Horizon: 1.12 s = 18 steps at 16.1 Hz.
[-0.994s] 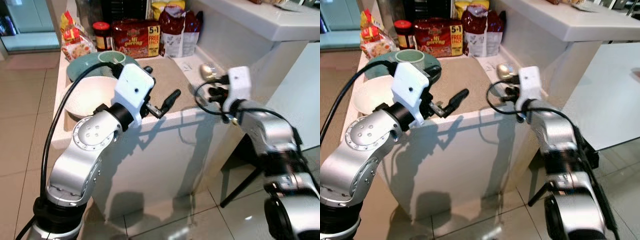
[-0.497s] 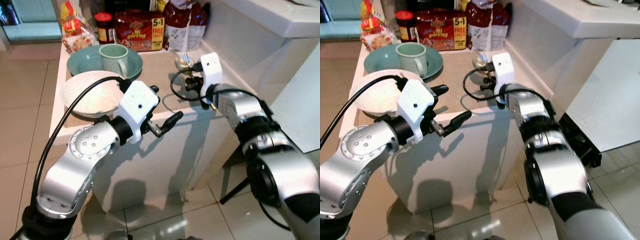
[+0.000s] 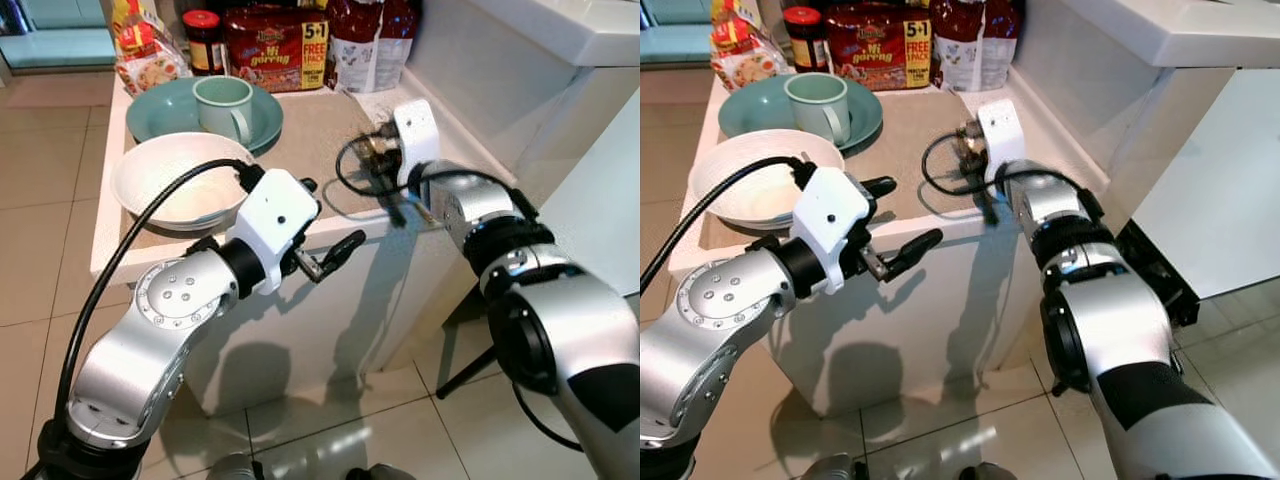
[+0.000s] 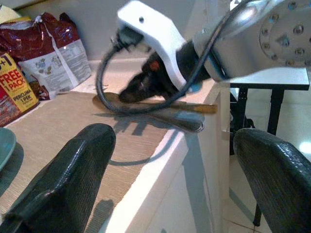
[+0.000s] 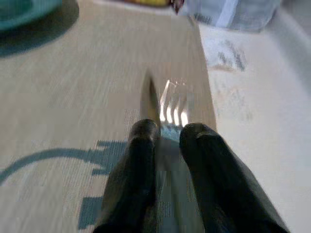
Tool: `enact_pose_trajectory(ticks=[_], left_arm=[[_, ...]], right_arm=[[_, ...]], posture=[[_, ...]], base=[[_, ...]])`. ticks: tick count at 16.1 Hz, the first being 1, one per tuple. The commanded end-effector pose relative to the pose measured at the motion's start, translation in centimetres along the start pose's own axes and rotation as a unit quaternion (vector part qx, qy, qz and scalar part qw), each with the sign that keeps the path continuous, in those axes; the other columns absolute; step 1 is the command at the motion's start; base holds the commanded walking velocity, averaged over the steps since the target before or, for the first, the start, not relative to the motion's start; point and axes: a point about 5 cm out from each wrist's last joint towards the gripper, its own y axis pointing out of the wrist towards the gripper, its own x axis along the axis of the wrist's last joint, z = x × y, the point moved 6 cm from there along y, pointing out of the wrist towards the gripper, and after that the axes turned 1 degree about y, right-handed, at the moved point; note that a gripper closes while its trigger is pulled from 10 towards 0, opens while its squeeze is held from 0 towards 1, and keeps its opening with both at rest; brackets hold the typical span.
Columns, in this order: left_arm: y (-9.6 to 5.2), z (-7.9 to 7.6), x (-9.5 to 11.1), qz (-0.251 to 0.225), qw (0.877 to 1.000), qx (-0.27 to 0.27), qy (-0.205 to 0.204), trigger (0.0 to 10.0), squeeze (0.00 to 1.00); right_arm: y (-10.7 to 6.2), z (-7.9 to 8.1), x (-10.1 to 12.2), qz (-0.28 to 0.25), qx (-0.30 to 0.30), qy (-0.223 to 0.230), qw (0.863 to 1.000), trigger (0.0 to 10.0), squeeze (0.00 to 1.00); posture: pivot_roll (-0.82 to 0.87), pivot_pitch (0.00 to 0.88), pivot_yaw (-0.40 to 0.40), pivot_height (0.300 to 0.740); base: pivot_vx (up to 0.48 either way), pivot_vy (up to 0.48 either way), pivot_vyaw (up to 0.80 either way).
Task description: Setting the table
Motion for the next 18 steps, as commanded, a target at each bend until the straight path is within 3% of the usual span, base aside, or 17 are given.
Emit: enact_pose_trajectory(ticks=[1,5,13,14,15,18], left_arm=[[-0.1,-0.3,0.4,-0.005,1.000,0.000,0.003,10.0,0.00],[-0.1,0.8,0.5,-0.004,1.000,0.027,0.003,10.0,0.00],[0.1,2.3,1.0,-0.015,0.996,0.081,0.020,10.0,0.00],[0.1,2.7,0.8,-0.010,0.995,0.095,0.020,10.0,0.00],[0.1,3.5,0.6,-0.005,0.992,0.121,0.027,10.0,0.00],[-0.2,5.5,1.4,-0.030,0.982,0.183,0.028,10.0,0.00]], right_arm=[[0.0,-0.3,0.5,-0.007,-0.006,-0.005,1.000,10.0,1.00],[0.0,-0.7,1.4,-0.019,-0.023,-0.030,0.999,10.0,1.00],[-0.8,-1.4,4.6,-0.084,-0.002,-0.011,0.996,10.0,1.00],[-0.9,-1.5,4.9,-0.096,0.003,-0.007,0.995,10.0,0.44],[-1.2,-1.7,5.4,-0.115,0.004,-0.002,0.993,10.0,0.00],[-3.2,-1.6,6.0,-0.210,-0.004,-0.002,0.978,10.0,0.00]], posture=[[0.14,0.091,-0.110,0.740],[0.14,0.095,-0.114,0.740],[0.13,0.087,-0.116,0.740],[0.13,0.078,-0.117,0.740],[0.13,0.078,-0.117,0.740],[0.13,0.052,-0.112,0.740]], base=[[0.000,0.000,0.00],[0.000,0.000,0.00],[0.000,0.000,0.00],[0.000,0.000,0.00],[0.000,0.000,0.00],[0.000,0.000,0.00]])
